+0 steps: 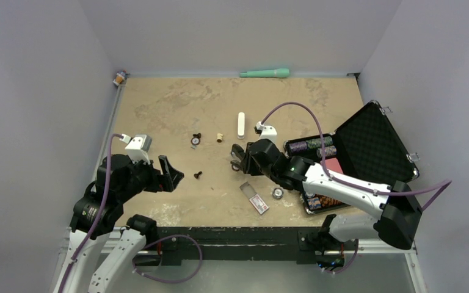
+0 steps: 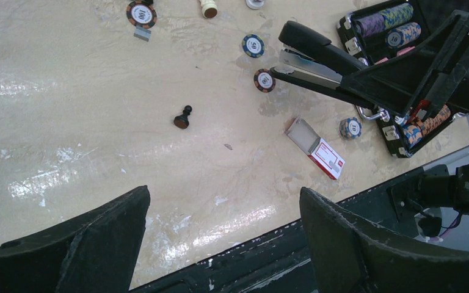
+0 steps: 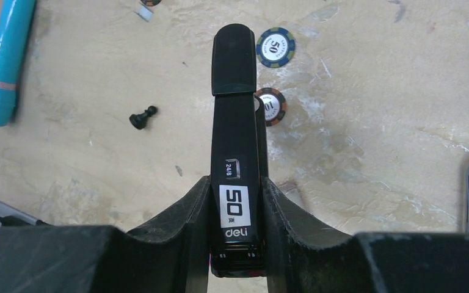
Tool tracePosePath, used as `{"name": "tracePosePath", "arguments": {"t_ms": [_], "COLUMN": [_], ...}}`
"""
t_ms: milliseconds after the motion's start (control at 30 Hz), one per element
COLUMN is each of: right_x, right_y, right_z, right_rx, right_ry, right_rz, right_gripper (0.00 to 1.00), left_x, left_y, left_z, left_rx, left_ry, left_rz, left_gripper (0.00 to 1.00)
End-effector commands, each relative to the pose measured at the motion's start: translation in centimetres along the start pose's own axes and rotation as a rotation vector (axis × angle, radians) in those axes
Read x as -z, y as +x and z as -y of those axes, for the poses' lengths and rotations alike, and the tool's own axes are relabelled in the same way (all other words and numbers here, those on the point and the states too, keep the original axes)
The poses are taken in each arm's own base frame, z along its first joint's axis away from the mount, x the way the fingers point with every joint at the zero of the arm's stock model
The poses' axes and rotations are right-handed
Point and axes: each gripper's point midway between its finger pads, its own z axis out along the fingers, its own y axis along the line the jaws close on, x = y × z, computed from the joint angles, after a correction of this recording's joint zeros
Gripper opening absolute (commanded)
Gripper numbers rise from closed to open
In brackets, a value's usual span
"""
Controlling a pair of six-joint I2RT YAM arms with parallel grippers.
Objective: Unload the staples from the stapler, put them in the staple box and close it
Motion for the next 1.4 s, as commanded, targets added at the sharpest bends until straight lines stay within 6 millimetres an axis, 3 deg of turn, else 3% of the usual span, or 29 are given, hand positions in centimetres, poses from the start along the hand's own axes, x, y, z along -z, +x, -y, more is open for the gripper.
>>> {"name": "tracePosePath", "arguments": {"t_ms": [0,133,267,767,933,1067,1233,1367], "right_x": [0.5,0.6,2.0,9.4,12.5,13.7,14.7,15.8], "right_y": [-1.6,-1.1,-1.8,-5.1,-7.3,-8.2,-8.4,-9.2], "right_z": [-2.3,-2.7,-4.1,-8.2,-9.2,-9.4,-9.6,-9.8], "right_rx": [-0.03,-0.04,-0.057,-0.139,-0.178,-0.187,-0.227,-0.259], "right_ry": [-0.112,-0.14,-0.214,-0.551,-0.641,-0.666,-0.715,-0.743], "right_rz": [0.061,0.054,0.07,0.17,0.235,0.26,0.27,0.286], "right_gripper": [0.0,0.0,0.0,0.0,0.0,0.0,0.0,0.0], "left_x": [0.0,-0.1,-0.1,0.5,0.6,0.7,1.9,3.4], "left_y": [-0.6,-0.6,-0.6,-1.2,-1.8,-2.7,-3.2,-4.2], "left_z": [0.1,0.0,0.0,-0.5,1.1,0.9,3.2,7.2], "left_rx": [-0.018,-0.016,-0.016,0.003,0.102,0.174,0.201,0.2], "left_ry": [0.006,0.003,-0.001,-0.036,0.045,0.04,0.168,0.42], "left_rz": [0.027,0.025,0.026,0.059,0.122,0.202,0.243,0.305], "left_gripper": [0.95,0.95,0.95,0.96,0.96,0.96,0.98,1.0]}}
